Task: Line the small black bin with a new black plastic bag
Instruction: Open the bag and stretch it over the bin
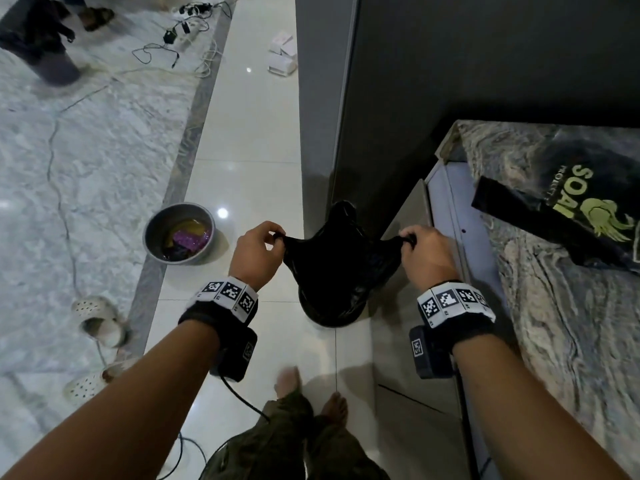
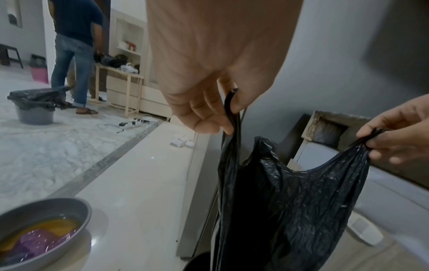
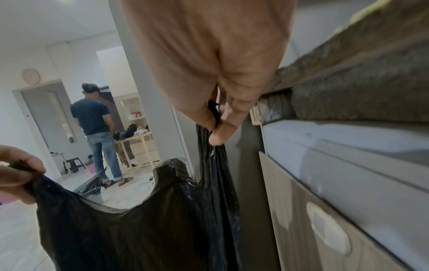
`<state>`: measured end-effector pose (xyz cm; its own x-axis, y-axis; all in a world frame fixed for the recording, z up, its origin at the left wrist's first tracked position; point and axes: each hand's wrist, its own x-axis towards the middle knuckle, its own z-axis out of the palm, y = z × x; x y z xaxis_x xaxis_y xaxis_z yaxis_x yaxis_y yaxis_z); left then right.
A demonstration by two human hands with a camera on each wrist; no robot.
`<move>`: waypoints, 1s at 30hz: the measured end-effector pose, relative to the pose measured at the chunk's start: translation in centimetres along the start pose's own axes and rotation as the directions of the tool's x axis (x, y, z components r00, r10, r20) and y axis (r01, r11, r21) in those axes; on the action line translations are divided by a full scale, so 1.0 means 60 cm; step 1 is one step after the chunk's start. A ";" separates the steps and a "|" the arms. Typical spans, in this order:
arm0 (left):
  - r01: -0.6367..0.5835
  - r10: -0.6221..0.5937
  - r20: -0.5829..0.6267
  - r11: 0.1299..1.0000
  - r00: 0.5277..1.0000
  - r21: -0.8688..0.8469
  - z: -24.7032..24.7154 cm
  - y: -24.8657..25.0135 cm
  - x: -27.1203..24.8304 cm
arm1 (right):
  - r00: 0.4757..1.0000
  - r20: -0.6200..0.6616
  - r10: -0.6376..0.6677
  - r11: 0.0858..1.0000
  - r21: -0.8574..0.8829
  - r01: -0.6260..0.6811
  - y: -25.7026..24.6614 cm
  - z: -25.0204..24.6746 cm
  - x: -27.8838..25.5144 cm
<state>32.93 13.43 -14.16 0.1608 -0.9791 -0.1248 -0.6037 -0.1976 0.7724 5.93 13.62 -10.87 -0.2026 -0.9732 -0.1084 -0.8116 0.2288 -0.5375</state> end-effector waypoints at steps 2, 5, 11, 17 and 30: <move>0.022 -0.023 0.021 1.000 1.000 0.021 0.022 -0.028 0.014 | 0.999 0.030 0.026 1.000 -0.012 -0.026 0.006 0.030 0.011; 0.044 -0.046 0.055 0.998 0.997 0.036 0.055 -0.070 0.034 | 0.995 0.084 0.059 0.997 -0.046 -0.055 0.016 0.076 0.025; 0.081 -0.083 0.113 0.997 0.990 0.020 0.102 -0.120 0.084 | 0.992 0.109 0.066 0.998 -0.028 -0.064 0.025 0.144 0.063; 0.141 -0.152 0.177 0.987 0.972 0.074 0.150 -0.164 0.110 | 0.970 0.163 0.181 0.982 -0.083 -0.169 0.073 0.215 0.091; 0.267 -0.399 0.216 0.846 0.891 0.461 0.322 -0.359 0.154 | 0.858 0.357 0.370 0.909 -0.332 -0.254 0.267 0.430 0.149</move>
<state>32.34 7.67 -43.95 0.2154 -0.8040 -0.5542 -0.8281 -0.4512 0.3328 5.23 8.05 -42.03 -0.2785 -0.7575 -0.5905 -0.8677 0.4620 -0.1835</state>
